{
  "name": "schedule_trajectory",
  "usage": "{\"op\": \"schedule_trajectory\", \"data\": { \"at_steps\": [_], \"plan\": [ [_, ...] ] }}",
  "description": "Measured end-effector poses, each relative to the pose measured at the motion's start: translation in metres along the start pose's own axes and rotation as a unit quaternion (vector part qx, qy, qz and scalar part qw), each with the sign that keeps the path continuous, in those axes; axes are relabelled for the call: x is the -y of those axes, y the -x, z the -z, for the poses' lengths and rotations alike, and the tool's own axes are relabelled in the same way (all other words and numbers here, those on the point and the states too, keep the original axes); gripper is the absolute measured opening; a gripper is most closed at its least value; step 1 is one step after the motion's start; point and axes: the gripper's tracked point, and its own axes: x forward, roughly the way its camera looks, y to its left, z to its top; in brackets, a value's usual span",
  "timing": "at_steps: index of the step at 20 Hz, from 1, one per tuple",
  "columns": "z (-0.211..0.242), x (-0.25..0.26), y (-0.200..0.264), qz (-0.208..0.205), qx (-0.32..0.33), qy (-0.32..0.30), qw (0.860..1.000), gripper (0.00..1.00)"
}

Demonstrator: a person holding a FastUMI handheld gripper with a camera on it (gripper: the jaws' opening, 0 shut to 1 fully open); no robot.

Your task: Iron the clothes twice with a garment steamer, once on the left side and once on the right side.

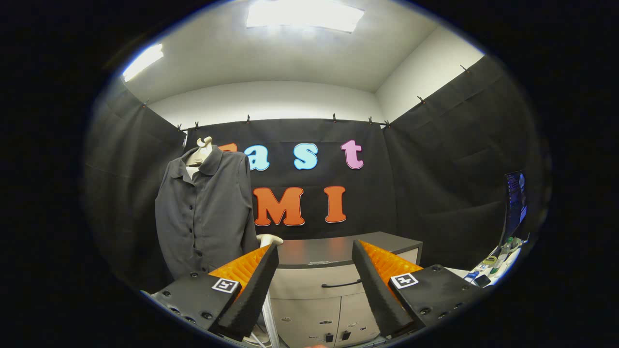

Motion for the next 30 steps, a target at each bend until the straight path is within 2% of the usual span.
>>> {"op": "schedule_trajectory", "data": {
  "at_steps": [11,18,22,26,30],
  "plan": [
    [-0.006,-0.008,-0.011,-0.004,0.007,-0.010,1.000,0.98],
    [-0.046,-0.016,-0.051,-0.029,0.027,-0.001,0.999,0.98],
    [-0.069,-0.048,-0.106,-0.066,0.031,-0.005,0.997,0.98],
    [-0.072,-0.105,-0.167,-0.133,-0.007,-0.033,0.991,0.98],
    [-0.039,-0.146,-0.230,-0.166,-0.083,-0.067,0.980,0.98]
  ]
}}
